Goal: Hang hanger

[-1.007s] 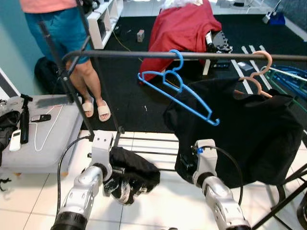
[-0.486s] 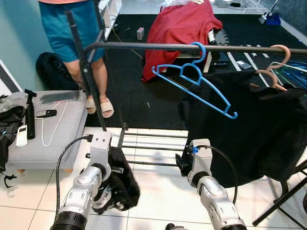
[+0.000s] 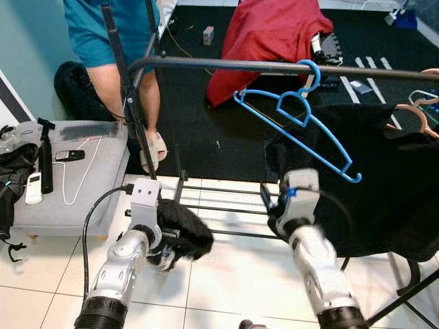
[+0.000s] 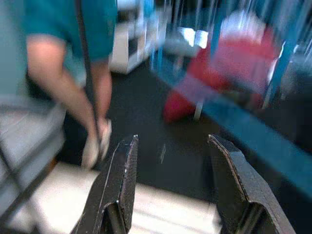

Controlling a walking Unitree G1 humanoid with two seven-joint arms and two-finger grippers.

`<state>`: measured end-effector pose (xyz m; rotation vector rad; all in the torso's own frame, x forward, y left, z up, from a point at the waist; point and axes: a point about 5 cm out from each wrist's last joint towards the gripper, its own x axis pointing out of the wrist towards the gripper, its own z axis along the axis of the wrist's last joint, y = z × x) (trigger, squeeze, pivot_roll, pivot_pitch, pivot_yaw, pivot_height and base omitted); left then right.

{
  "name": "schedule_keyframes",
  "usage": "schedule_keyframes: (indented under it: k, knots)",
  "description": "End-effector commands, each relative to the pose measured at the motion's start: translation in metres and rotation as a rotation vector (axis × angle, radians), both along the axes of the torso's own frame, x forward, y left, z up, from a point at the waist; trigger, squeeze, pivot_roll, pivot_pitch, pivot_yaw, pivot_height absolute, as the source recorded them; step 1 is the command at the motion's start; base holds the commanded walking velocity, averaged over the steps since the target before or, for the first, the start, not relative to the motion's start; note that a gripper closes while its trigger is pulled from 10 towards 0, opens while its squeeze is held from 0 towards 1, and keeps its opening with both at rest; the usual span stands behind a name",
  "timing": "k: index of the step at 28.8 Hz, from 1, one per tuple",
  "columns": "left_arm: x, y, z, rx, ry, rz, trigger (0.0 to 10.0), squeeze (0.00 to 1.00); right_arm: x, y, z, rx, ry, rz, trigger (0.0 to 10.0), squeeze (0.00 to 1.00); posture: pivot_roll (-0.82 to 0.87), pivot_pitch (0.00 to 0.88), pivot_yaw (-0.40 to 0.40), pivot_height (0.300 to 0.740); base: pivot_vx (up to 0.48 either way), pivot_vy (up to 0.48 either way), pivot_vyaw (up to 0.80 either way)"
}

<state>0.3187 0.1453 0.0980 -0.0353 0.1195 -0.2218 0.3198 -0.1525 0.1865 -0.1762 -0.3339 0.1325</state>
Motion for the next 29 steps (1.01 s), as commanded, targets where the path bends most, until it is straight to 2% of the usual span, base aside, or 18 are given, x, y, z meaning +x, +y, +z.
schedule_keyframes:
  k: [1,2,4,5,6,8,9,13,14,16,18,19,20,22,23,24,25,29]
  knots:
    - [0.000,0.000,0.007,-0.028,-0.044,0.000,10.0,0.00,-0.003,-0.002,0.004,-0.012,-0.033,-0.013,10.0,0.00,-0.10,0.140,0.024,0.740,0.000,0.000,0.00]
    - [0.000,-0.001,0.010,-0.036,-0.058,-0.002,10.0,0.00,-0.004,-0.001,0.017,-0.018,-0.104,0.012,10.0,1.00,-0.10,0.138,0.024,0.740,0.000,0.000,0.00]
    - [0.001,-0.001,0.013,-0.039,-0.073,0.001,10.0,0.00,-0.007,0.000,0.041,-0.006,-0.234,0.060,10.0,1.00,-0.10,0.136,0.024,0.740,0.000,0.000,0.00]
    - [0.001,-0.001,0.013,-0.039,-0.073,0.001,10.0,0.00,-0.007,0.000,0.041,-0.006,-0.234,0.060,10.0,1.00,-0.10,0.136,0.024,0.740,0.000,0.000,0.00]
    - [0.002,0.000,0.014,-0.039,-0.077,0.002,10.0,0.00,-0.009,-0.002,0.051,-0.010,-0.287,0.051,10.0,1.00,-0.10,0.136,0.024,0.740,0.000,0.000,0.00]
    - [0.002,0.000,0.015,-0.037,-0.079,0.002,10.0,0.00,-0.010,-0.004,0.057,-0.013,-0.315,0.039,10.0,1.00,-0.10,0.136,0.024,0.740,0.000,0.000,0.00]
    - [0.002,0.000,0.015,-0.037,-0.081,0.002,10.0,0.00,-0.009,-0.012,0.064,-0.025,-0.340,-0.019,10.0,1.00,-0.10,0.132,0.024,0.740,0.000,0.000,0.00]
    - [0.002,0.000,0.016,-0.036,-0.085,0.001,10.0,0.00,-0.008,-0.021,0.070,-0.039,-0.355,-0.074,10.0,1.00,-0.10,0.132,0.024,0.740,0.000,0.000,0.00]
    - [0.002,-0.001,0.017,-0.033,-0.087,-0.010,10.0,0.00,-0.005,-0.029,0.073,-0.046,-0.335,-0.096,10.0,1.00,-0.10,0.128,0.027,0.740,0.000,0.000,0.00]
    - [0.000,-0.007,0.024,-0.027,-0.114,-0.079,10.0,0.00,0.005,-0.042,0.069,-0.035,-0.205,-0.061,10.0,1.00,-0.10,0.128,0.028,0.740,0.000,0.000,0.00]
    - [0.000,-0.007,0.024,-0.027,-0.114,-0.079,10.0,0.00,0.005,-0.042,0.069,-0.035,-0.205,-0.061,10.0,1.00,-0.10,0.128,0.028,0.740,0.000,0.000,0.00]
    - [-0.002,-0.012,0.029,-0.027,-0.141,-0.134,10.0,0.00,0.011,-0.052,0.065,-0.016,-0.135,-0.043,10.0,1.00,-0.10,0.129,0.029,0.740,0.000,0.000,0.00]
    - [-0.002,-0.012,0.029,-0.027,-0.141,-0.134,10.0,0.00,0.011,-0.052,0.065,-0.016,-0.135,-0.043,10.0,1.00,-0.10,0.129,0.029,0.740,0.000,0.000,0.00]
    - [-0.004,-0.018,0.037,-0.020,-0.187,-0.205,10.0,0.00,0.022,-0.071,0.062,0.001,-0.057,-0.052,10.0,1.00,-0.09,0.131,0.029,0.740,0.000,0.000,0.00]
    - [-0.004,-0.018,0.037,-0.020,-0.187,-0.205,10.0,0.00,0.022,-0.071,0.062,0.001,-0.057,-0.052,10.0,1.00,-0.09,0.131,0.029,0.740,0.000,0.000,0.00]
    - [-0.005,-0.020,0.040,-0.012,-0.201,-0.226,10.0,0.00,0.025,-0.078,0.063,0.001,-0.046,-0.038,10.0,0.66,-0.09,0.141,0.028,0.740,0.000,0.000,0.00]
    - [-0.005,-0.020,0.042,0.000,-0.211,-0.236,10.0,0.00,0.028,-0.083,0.067,-0.022,-0.042,-0.030,10.0,0.00,-0.09,0.148,0.028,0.740,0.000,0.000,0.00]
    - [-0.006,-0.019,0.044,0.008,-0.219,-0.244,10.0,0.00,0.033,-0.089,0.072,-0.030,-0.017,0.016,10.0,0.00,-0.09,0.159,0.029,0.740,0.000,0.000,0.00]
